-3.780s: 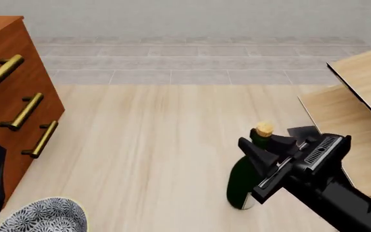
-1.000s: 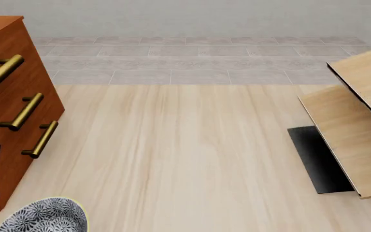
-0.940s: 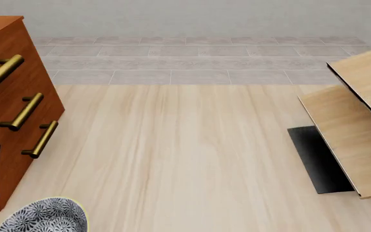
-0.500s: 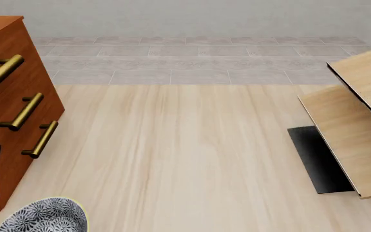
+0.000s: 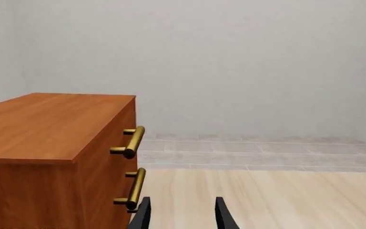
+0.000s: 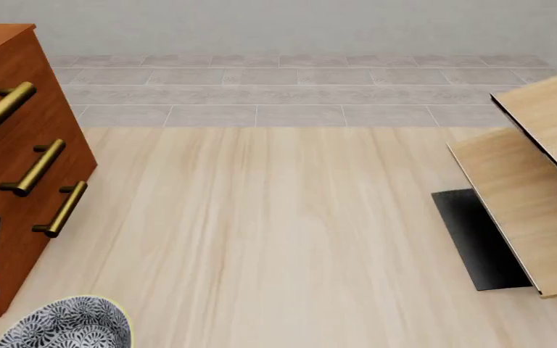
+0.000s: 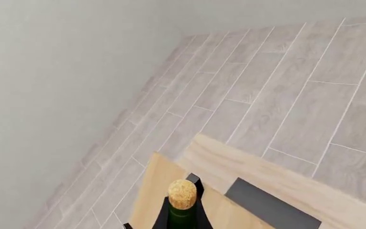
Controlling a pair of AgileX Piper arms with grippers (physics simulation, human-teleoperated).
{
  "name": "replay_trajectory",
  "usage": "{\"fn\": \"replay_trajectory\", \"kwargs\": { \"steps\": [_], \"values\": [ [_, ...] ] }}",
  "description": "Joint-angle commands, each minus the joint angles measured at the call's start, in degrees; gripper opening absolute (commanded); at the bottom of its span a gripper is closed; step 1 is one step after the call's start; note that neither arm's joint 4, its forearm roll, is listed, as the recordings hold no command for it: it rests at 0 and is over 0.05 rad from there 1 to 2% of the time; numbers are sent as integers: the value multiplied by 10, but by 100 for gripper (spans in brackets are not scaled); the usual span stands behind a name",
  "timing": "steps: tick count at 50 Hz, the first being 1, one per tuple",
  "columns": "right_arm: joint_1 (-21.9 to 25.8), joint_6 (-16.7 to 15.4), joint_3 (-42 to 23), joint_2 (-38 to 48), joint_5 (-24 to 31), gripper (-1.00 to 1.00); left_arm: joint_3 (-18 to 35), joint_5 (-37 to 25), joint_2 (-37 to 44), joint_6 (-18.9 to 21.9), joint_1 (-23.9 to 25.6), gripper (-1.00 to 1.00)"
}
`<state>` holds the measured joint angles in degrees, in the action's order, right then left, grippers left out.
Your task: Put the wine bottle on the wine rack.
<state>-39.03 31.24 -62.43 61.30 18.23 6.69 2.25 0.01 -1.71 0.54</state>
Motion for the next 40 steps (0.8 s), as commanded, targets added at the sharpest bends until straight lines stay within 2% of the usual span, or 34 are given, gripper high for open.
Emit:
{"fn": "replay_trajectory", "kwargs": {
  "steps": [1,25,40],
  "values": [
    [-3,4,38,31,-10,-100,-2,1,0,-1,-2,100],
    [-32,-17,64,96,-70,-100,-6,3,0,0,-9,100],
    [-38,-22,70,116,-86,-100,-16,11,0,0,-12,100]
  ]
}}
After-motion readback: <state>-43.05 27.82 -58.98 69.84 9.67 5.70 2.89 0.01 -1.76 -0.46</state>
